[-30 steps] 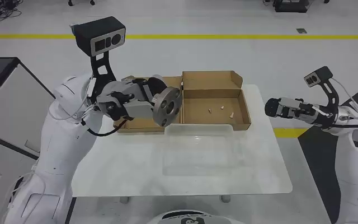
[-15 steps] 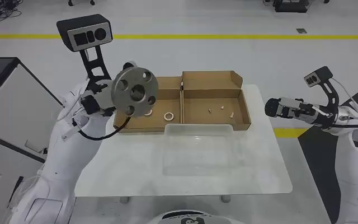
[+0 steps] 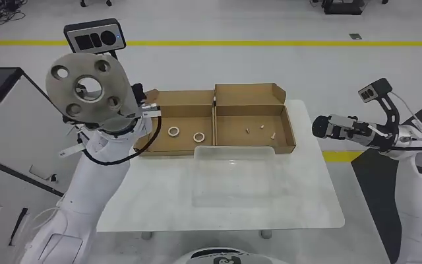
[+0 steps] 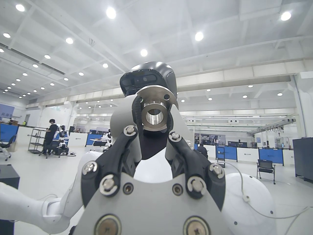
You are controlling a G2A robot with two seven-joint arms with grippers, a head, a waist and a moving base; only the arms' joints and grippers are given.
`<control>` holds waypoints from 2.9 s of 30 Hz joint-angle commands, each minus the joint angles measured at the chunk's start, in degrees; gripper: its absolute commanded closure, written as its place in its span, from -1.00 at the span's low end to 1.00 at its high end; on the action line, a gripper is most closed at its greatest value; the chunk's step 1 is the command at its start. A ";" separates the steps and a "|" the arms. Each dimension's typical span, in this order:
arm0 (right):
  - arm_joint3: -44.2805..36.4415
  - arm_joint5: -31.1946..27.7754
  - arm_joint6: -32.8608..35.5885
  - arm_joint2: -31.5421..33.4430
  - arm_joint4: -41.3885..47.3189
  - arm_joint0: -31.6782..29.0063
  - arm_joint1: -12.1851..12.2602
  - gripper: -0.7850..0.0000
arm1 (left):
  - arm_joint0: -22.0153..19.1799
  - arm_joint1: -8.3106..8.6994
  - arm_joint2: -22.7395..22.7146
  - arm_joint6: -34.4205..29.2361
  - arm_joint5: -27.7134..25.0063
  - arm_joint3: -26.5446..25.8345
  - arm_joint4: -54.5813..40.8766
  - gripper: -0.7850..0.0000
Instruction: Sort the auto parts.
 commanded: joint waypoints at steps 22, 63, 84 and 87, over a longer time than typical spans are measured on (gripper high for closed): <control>0.00 0.00 0.00 0.00 0.00 0.00 0.00 -1.00 | 1.90 -1.21 -3.93 0.84 3.78 0.62 17.97 1.00; 0.00 0.00 0.00 0.00 0.00 0.00 0.00 -1.00 | 4.05 -4.11 -7.26 -0.61 7.01 2.01 20.99 1.00; 0.00 0.00 0.00 0.00 0.00 0.00 0.00 -1.00 | 4.47 -5.81 -5.71 -4.20 7.74 1.43 5.34 1.00; 0.00 0.00 0.00 0.00 0.00 0.00 0.00 -1.00 | 4.47 -5.81 -5.71 -4.20 7.74 1.43 5.34 1.00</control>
